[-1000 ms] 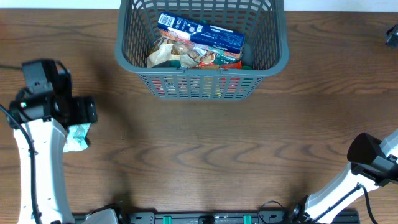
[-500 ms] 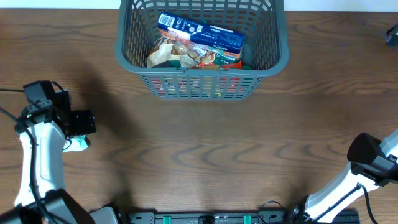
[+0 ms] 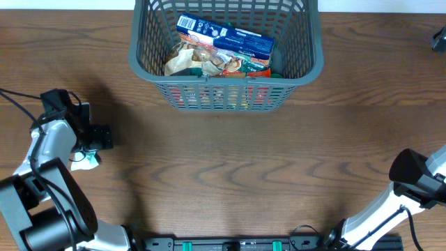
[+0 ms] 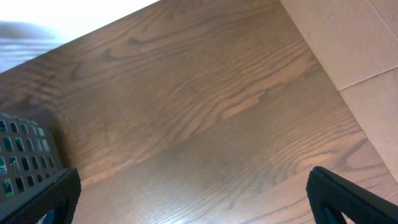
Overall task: Pack container
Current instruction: 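Lift the mint-green packet with the left gripper into the basket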
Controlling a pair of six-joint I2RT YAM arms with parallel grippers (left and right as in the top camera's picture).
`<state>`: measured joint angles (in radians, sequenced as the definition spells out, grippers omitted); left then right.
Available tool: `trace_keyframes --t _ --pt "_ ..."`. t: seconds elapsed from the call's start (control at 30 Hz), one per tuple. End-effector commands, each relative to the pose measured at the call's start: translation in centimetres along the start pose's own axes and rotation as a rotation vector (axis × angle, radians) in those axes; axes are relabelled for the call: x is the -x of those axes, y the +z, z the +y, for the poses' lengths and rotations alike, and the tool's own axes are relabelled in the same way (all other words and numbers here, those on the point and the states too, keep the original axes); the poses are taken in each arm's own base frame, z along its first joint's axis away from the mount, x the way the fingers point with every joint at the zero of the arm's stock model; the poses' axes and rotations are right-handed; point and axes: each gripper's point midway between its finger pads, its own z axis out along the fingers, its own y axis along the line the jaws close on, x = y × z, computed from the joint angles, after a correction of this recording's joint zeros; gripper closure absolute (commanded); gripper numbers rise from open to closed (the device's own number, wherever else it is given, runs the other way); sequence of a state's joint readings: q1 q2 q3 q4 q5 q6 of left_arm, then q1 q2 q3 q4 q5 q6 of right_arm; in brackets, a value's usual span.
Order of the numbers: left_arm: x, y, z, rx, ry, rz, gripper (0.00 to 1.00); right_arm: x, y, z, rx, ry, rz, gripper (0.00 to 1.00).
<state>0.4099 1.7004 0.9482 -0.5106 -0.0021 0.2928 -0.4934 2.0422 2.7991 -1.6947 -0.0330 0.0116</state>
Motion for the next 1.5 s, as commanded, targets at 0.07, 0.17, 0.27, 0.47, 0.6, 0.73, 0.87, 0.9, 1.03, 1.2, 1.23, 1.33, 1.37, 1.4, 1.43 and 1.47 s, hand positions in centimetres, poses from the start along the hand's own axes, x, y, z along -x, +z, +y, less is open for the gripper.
trace_keyframes --t 0.07,0.17,0.27,0.47,0.6,0.73,0.87,0.9,1.03,1.2,1.23,1.33,1.37,1.4,1.43,1.47 --pt "-0.5 1.6 -0.1 -0.01 0.023 0.033 0.01 -0.1 0.3 -0.2 -0.005 -0.006 0.01 0.01" --pt "-0.6 1.8 -0.2 -0.012 0.023 0.041 0.04 -0.1 0.3 -0.2 -0.005 -0.006 0.011 0.01" --pt "-0.5 1.9 -0.1 -0.011 0.023 0.036 0.23 -0.1 0.3 -0.2 -0.005 -0.006 0.01 0.01" --pt "-0.7 1.9 -0.2 -0.013 0.023 0.045 0.55 -0.1 0.3 -0.2 -0.005 -0.006 0.011 0.01" --pt "-0.6 1.7 -0.5 -0.027 0.015 0.037 0.66 -0.1 0.3 -0.2 -0.005 -0.006 0.01 0.01" --pt "0.9 -0.5 -1.4 -0.098 -0.024 -0.015 0.71 -0.1 0.3 -0.2 -0.005 -0.006 0.011 0.01" --pt "4.0 -5.5 -1.2 -0.128 -0.094 -0.101 0.89 -0.1 0.3 -0.2 -0.004 -0.006 0.011 0.01" --pt "5.1 -7.3 -1.0 -0.131 -0.122 -0.13 0.92 -0.1 0.3 -0.2 -0.004 -0.006 0.011 0.01" --pt "8.8 -15.2 -0.9 -0.128 -0.124 -0.235 0.95 -0.1 0.3 -0.2 -0.004 -0.006 0.011 0.01" --pt "13.3 -25.5 -4.6 -0.153 0.0 -0.431 0.95 -0.1 0.3 -0.2 -0.004 -0.007 0.011 0.01" --pt "14.0 -27.3 -5.7 -0.164 0.032 -0.477 0.94 -0.1 0.3 -0.2 -0.004 -0.007 0.01 0.01" --pt "15.4 -32.5 -10.2 -0.197 0.199 -0.615 0.94 -0.1 0.3 -0.2 -0.004 -0.007 0.011 0.01" --pt "15.5 -33.9 -12.1 -0.204 0.292 -0.659 0.95 -0.1 0.3 -0.2 -0.004 -0.007 0.011 0.01" --pt "15.5 -35.3 -14.2 -0.209 0.395 -0.704 0.95 -0.1 0.3 -0.2 -0.004 -0.007 0.01 0.01" --pt "15.3 -36.3 -16.3 -0.21 0.508 -0.742 0.94 -0.1 0.3 -0.2 -0.004 -0.007 0.011 0.01" --pt "14.9 -36.9 -18.2 -0.21 0.611 -0.773 0.94 -0.1 0.3 -0.2 -0.004 -0.007 0.011 0.01"
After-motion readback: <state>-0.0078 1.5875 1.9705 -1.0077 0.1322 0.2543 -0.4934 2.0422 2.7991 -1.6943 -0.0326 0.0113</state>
